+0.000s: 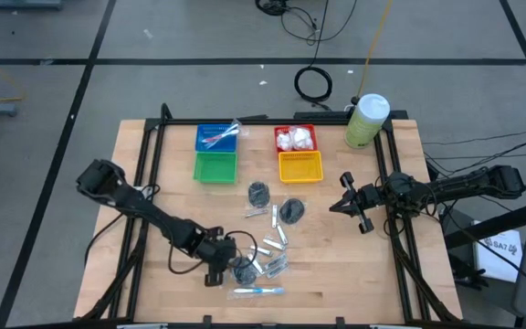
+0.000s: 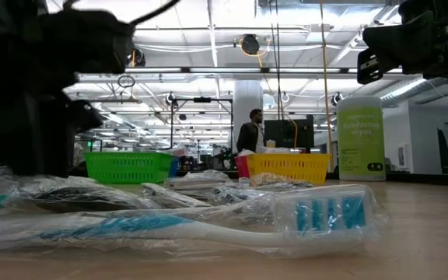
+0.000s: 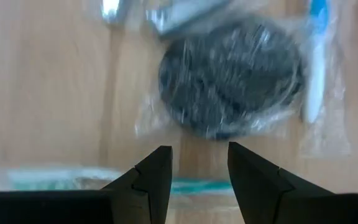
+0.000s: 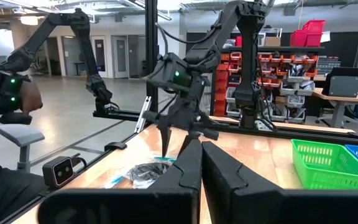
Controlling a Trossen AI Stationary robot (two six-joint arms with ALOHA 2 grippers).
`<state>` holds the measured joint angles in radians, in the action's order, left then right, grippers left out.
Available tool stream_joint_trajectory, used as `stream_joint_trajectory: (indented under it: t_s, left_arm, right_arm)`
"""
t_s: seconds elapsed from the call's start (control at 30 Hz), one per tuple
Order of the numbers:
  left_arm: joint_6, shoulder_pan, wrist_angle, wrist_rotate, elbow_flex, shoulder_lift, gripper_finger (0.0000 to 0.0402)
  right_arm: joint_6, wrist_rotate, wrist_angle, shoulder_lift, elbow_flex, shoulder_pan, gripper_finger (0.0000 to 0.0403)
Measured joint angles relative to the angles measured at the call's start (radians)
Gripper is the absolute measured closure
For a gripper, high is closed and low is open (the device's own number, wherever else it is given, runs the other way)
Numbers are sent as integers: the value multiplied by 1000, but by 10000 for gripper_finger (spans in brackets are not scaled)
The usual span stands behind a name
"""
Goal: Pick & Place Travel size toiletries
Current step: Put the green toothbrush into the blue bin
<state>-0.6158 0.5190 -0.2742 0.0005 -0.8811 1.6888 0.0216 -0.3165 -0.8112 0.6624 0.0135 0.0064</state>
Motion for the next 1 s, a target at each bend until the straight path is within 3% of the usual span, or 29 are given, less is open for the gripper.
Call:
stream_joint_trajectory:
  t_s: [0.2, 0.33, 0.6, 0.77, 0.9, 1.0]
  left_arm:
    - [-89, 0, -162, 155, 2, -2, 250]
    - [-113, -7, -347, 191, 2, -30, 250]
    - [-290, -58, -626, 122, 2, -123, 250]
    - [-507, -89, -668, 106, 2, -189, 250]
    - [-726, -99, -693, 9, 2, -198, 250]
    - [-792, -103, -692, -24, 2, -197, 250]
  right_arm:
    - [0, 0, 0, 0, 0, 0, 403]
    - [0, 0, 0, 0, 0, 0, 403]
    - [0, 0, 0, 0, 0, 0, 403]
    - [0, 0, 0, 0, 0, 0, 403]
    - [0, 0, 0, 0, 0, 0, 403]
    - [0, 0, 0, 0, 0, 0, 403]
